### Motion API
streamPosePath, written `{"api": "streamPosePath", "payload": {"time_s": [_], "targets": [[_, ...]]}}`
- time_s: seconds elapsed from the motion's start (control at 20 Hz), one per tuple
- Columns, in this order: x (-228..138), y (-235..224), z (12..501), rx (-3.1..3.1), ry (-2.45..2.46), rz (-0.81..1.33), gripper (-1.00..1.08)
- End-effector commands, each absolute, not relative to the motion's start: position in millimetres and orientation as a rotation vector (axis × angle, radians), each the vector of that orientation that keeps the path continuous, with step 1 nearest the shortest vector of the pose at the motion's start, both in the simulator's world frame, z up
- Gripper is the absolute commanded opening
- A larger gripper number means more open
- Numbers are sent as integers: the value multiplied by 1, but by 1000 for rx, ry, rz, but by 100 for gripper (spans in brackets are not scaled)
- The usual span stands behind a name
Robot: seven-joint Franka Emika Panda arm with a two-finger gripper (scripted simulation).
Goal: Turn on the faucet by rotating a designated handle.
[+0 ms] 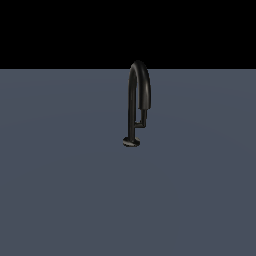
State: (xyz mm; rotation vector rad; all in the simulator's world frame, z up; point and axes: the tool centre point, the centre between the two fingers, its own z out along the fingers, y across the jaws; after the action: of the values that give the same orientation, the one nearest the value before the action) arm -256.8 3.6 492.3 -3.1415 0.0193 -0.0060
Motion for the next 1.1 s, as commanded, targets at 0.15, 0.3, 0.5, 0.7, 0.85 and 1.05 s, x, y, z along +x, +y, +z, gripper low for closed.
{"api": "streamPosePath", "payload": {"time_s": [0.15,0.3,0.5,0.7,0.85,1.05], "targets": [[-256,4,492,-3139,23,-1,-100],[-252,4,492,-3132,35,12,-100],[-243,5,491,-3115,62,44,-100],[-230,6,489,-3087,103,92,-100],[-216,6,488,-3059,143,138,-100],[-195,6,483,-3011,206,213,-100]]}}
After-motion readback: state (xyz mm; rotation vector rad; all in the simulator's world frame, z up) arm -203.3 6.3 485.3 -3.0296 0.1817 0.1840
